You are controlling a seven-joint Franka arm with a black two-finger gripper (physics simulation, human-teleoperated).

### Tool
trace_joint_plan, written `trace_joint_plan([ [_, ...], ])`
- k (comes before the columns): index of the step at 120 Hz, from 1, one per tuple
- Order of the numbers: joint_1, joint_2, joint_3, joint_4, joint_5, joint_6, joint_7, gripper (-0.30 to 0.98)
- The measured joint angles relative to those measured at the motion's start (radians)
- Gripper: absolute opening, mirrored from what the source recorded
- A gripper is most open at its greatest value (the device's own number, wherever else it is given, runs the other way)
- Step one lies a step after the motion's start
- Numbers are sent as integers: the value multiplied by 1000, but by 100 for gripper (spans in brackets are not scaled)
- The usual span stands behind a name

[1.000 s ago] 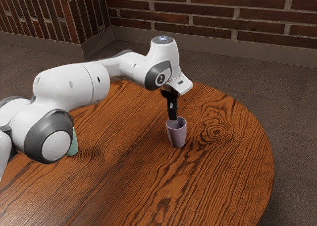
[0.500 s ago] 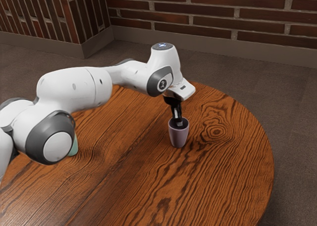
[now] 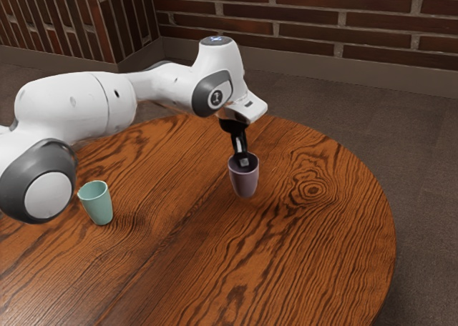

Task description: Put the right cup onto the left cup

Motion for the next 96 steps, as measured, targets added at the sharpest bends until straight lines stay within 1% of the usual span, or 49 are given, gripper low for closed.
trace_joint_plan([
  [18, 67, -213, 2, -191, 27, -38, -9, -10],
  [36, 106, -328, 31, -297, 97, -91, -15, -10],
  [48, 119, -393, 43, -353, 141, -124, -19, -10],
  [63, 137, -470, 63, -431, 173, -146, -23, -10],
  [81, 220, -541, 68, -522, 202, -137, -25, -10],
  [96, 283, -555, 70, -546, 221, -117, -23, -10],
])
